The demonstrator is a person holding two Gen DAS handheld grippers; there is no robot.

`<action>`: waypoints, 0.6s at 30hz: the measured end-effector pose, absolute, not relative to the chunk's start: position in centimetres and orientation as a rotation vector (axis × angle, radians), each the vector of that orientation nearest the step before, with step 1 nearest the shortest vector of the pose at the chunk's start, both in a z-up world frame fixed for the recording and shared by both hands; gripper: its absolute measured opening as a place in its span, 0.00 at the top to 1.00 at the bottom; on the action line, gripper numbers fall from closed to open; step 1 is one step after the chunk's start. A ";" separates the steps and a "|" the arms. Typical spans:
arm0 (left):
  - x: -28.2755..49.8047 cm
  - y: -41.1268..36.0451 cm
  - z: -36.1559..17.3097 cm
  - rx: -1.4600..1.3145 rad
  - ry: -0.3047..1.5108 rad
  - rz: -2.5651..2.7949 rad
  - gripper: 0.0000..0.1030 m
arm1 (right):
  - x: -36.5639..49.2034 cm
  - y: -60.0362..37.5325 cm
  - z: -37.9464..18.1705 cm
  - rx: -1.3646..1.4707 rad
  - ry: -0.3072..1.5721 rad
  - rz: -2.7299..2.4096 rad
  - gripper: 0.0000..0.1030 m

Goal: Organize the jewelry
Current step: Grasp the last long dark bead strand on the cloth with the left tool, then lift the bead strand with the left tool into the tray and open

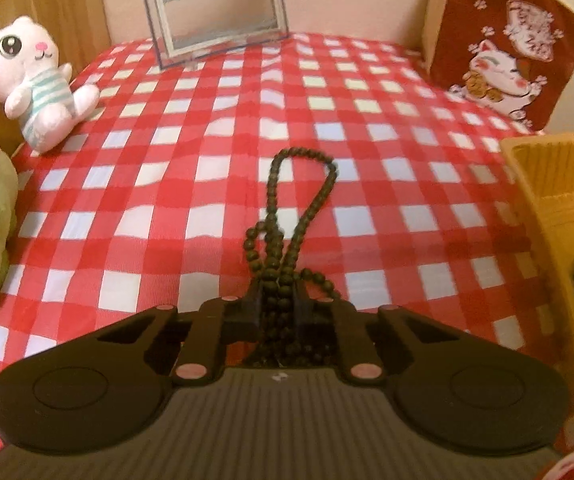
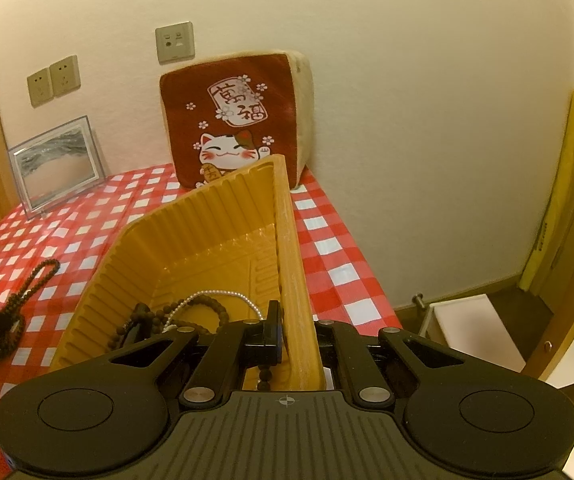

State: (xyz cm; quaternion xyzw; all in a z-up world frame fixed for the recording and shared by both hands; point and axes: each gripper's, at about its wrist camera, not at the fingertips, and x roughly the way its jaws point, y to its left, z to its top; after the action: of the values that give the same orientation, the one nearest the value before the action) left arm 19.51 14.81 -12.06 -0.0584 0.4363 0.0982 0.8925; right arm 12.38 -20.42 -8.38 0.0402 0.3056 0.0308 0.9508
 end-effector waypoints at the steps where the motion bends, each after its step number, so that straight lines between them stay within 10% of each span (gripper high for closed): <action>1: 19.3 14.8 -11.5 -0.124 0.895 0.194 0.88 | 12.4 -20.4 -8.4 0.083 0.621 0.063 0.95; 18: 16.1 14.1 2.3 -0.118 0.618 0.084 0.88 | 12.3 -20.2 -8.0 0.079 0.615 0.069 0.95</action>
State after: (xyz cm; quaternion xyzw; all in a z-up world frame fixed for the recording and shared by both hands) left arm 16.05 14.12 2.28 -0.0582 0.3040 0.0414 0.9500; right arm 12.28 -20.20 -7.96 0.0388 0.3024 0.0338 0.9518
